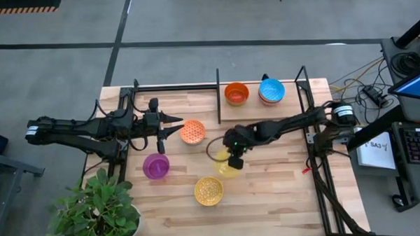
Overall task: Place and stack bowls onto a shelf
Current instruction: Stack the yellow bowl on top of the orange bowl on the shelf
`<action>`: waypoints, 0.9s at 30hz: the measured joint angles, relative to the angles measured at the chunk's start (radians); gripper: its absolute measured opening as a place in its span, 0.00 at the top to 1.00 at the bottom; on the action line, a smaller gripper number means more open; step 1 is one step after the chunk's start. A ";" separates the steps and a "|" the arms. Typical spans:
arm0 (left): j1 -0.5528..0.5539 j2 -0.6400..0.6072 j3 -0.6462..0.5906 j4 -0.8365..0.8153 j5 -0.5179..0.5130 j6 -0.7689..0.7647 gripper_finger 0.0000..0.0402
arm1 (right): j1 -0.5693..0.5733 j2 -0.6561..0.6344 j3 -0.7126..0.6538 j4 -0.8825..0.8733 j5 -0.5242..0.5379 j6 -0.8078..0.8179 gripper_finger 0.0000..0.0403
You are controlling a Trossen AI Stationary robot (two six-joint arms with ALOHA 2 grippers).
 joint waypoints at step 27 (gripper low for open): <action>0.000 0.000 0.000 0.007 0.000 0.000 0.80 | -0.623 -0.302 0.143 -0.089 0.066 -0.026 0.98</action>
